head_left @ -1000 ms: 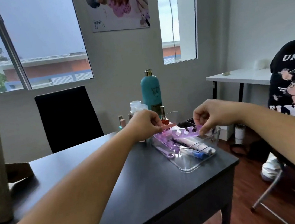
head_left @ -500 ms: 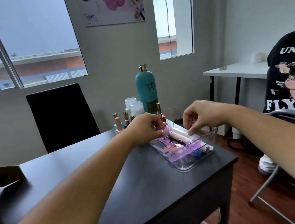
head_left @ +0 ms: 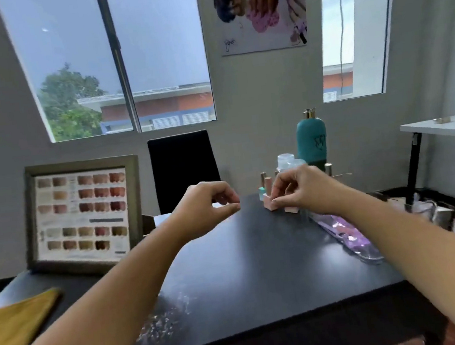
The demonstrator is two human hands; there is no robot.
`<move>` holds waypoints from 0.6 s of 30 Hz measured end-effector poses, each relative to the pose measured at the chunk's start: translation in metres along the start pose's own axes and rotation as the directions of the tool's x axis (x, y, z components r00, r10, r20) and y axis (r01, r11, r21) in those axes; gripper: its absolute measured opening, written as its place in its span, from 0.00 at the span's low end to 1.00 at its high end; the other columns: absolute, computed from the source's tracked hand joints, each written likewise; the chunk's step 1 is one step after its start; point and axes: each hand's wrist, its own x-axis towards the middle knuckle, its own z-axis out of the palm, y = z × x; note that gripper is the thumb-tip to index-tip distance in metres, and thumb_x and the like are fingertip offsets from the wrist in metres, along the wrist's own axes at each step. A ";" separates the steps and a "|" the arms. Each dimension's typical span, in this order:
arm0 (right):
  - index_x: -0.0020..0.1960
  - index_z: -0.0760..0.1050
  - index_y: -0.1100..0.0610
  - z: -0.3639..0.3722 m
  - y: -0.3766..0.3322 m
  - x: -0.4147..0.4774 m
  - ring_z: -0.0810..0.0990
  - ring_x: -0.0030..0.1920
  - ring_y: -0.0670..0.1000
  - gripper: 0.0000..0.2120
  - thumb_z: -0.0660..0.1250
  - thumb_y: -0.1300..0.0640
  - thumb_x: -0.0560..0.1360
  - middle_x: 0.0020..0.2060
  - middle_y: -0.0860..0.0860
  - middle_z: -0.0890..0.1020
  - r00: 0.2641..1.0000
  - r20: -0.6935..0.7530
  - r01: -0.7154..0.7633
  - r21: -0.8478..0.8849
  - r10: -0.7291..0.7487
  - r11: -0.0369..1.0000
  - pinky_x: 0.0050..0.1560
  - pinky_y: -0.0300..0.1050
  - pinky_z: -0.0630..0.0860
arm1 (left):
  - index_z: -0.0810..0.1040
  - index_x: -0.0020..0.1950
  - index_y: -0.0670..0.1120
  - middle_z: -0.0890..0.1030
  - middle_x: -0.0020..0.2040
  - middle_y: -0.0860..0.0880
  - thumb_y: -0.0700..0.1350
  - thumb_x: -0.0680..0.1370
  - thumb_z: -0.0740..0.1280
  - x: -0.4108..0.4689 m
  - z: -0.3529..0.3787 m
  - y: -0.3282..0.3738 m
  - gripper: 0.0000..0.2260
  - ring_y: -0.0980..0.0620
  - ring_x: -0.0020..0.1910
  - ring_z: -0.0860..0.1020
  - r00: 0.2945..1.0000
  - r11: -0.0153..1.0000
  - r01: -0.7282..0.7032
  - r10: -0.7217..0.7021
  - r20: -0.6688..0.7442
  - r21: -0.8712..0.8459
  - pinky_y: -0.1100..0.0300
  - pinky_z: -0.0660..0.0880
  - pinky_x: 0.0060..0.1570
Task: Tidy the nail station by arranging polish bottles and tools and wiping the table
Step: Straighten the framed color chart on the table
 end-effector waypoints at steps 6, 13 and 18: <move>0.35 0.77 0.48 0.104 -0.033 0.039 0.76 0.29 0.36 0.06 0.73 0.54 0.68 0.28 0.40 0.79 0.999 -0.008 0.054 0.042 -0.053 0.998 0.33 0.31 0.69 | 0.81 0.43 0.49 0.81 0.38 0.55 0.42 0.72 0.71 -0.085 -0.074 -0.071 0.03 0.60 0.38 0.78 0.968 0.979 0.197 -0.185 -0.167 0.054 0.66 0.73 0.42; 0.42 0.76 0.51 0.202 -0.052 0.077 0.78 0.38 0.46 0.06 0.73 0.57 0.70 0.38 0.47 0.80 0.999 0.044 0.017 0.220 -0.028 0.975 0.41 0.35 0.72 | 0.79 0.42 0.54 0.81 0.38 0.56 0.45 0.70 0.73 -0.149 -0.133 -0.153 0.05 0.64 0.37 0.77 0.837 0.906 0.423 -0.385 -0.388 0.013 0.74 0.70 0.37; 0.55 0.75 0.56 0.239 -0.050 0.108 0.79 0.46 0.51 0.17 0.74 0.54 0.69 0.48 0.52 0.79 0.996 0.090 -0.016 0.160 0.002 0.987 0.48 0.38 0.72 | 0.76 0.53 0.51 0.78 0.50 0.51 0.48 0.70 0.74 -0.166 -0.144 -0.219 0.14 0.58 0.45 0.77 0.732 0.792 0.607 -0.530 -0.429 0.058 0.65 0.72 0.46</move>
